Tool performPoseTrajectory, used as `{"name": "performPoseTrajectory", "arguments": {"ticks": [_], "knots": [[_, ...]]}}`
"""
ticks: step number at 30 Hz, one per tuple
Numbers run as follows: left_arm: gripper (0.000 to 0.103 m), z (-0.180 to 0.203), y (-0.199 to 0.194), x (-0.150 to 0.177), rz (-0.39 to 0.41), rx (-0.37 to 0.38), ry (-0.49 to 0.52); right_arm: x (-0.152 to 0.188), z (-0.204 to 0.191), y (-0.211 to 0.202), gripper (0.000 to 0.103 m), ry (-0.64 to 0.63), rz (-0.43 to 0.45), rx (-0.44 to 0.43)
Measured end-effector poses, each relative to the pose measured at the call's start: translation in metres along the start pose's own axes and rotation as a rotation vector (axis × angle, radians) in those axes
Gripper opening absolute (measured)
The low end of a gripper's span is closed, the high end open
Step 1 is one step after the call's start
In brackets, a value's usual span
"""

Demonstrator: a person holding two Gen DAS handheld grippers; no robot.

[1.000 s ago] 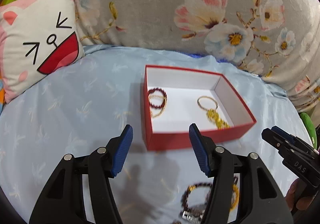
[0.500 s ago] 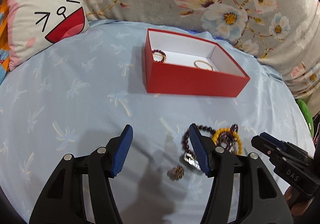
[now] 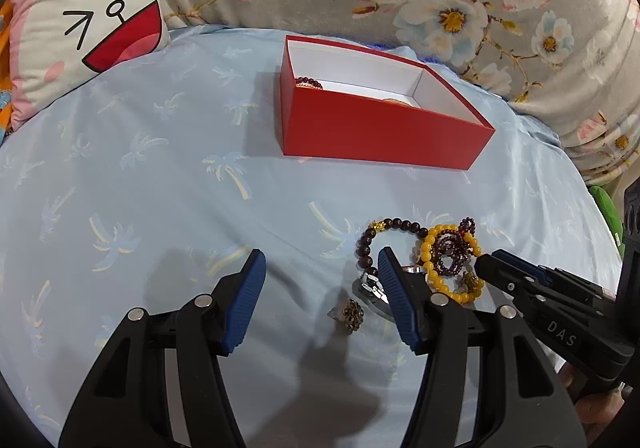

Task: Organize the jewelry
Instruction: 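Close the right tool on the amber bead bracelet, then close the left tool on the black bead bracelet while the right tool lifts the amber bracelet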

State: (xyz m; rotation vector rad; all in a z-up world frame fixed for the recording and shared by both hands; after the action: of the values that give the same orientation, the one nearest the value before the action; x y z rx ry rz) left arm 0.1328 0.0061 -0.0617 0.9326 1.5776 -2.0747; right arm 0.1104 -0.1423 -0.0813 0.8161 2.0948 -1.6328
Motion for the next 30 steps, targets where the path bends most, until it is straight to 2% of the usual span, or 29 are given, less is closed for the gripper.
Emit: {"name": "performPoseTrajectory", "arguments": {"ticks": [6, 12, 19, 27, 30], "knots": [[0.055, 0.001, 0.003, 0.002, -0.006, 0.004, 0.001, -0.001, -0.004, 0.007, 0.018, -0.012, -0.007, 0.001], [0.055, 0.001, 0.003, 0.002, -0.006, 0.006, 0.001, 0.001, -0.003, 0.009, 0.008, -0.010, -0.013, 0.001], [0.055, 0.003, 0.004, 0.002, -0.008, 0.011, 0.002, -0.001, 0.000, 0.000, 0.007, 0.012, 0.012, -0.009], [0.055, 0.017, 0.011, -0.005, -0.020, 0.029, 0.026, -0.015, 0.003, -0.028, 0.007, 0.072, 0.077, -0.066], [0.050, 0.023, 0.022, -0.007, -0.044, 0.018, 0.048, -0.018, 0.004, -0.033, 0.007, 0.080, 0.086, -0.075]]}}
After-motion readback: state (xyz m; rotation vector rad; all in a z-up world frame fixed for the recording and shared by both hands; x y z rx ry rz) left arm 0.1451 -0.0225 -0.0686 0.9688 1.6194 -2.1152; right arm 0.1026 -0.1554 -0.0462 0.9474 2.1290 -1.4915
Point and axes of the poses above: each gripper's, at about its wrist camera, not at the fingertips, and y roughly the way its jaws point, z to its right, x to its underside, the point moved 10 cm from there along y, roughly the way its jaws point, and after that the axes turned 5 degrees about y, right-handed, at the moved point
